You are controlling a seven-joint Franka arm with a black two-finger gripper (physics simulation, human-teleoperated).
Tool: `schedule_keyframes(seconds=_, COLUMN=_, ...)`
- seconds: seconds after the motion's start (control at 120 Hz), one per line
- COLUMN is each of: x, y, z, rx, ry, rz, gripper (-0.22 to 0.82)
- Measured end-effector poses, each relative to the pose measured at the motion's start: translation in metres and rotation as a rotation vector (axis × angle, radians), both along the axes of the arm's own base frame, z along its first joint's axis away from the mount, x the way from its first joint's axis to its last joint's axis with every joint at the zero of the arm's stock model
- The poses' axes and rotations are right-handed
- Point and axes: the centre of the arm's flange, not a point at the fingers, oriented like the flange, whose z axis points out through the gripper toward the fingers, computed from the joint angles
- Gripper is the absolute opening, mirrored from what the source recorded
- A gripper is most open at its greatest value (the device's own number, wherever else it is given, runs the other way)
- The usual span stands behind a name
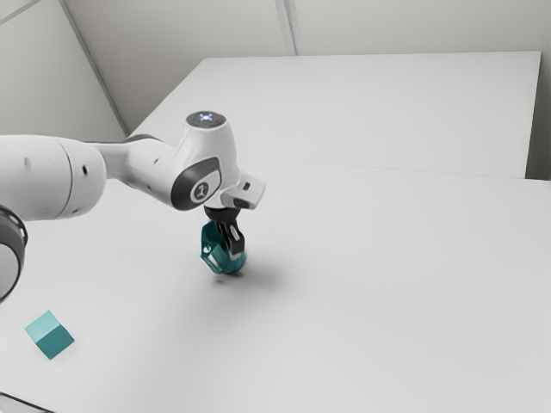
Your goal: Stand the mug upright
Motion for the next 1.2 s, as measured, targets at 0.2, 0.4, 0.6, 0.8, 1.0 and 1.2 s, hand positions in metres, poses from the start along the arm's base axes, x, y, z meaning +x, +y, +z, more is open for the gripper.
schedule_keyframes(seconds=0.2, x=0.002, y=0.001, z=0.019, rx=-0.014, ry=-0.035, rz=0.007, gripper=0.18)
schedule_keyframes(seconds=0.4, x=0.002, y=0.002, z=0.039, rx=-0.033, ry=-0.068, rz=0.019, gripper=0.19)
schedule_keyframes(seconds=0.6, x=0.005, y=0.0, z=0.07, rx=-0.059, ry=-0.119, rz=0.025, gripper=0.2)
schedule_keyframes(seconds=0.8, x=0.034, y=-0.01, z=0.134, rx=-0.094, ry=-0.191, rz=0.041, gripper=0.29)
schedule_keyframes(seconds=1.0, x=0.059, y=-0.013, z=0.179, rx=-0.13, ry=-0.165, rz=0.105, gripper=0.44)
schedule_keyframes(seconds=1.2, x=0.074, y=0.01, z=0.2, rx=-0.136, ry=-0.071, rz=0.252, gripper=0.54)
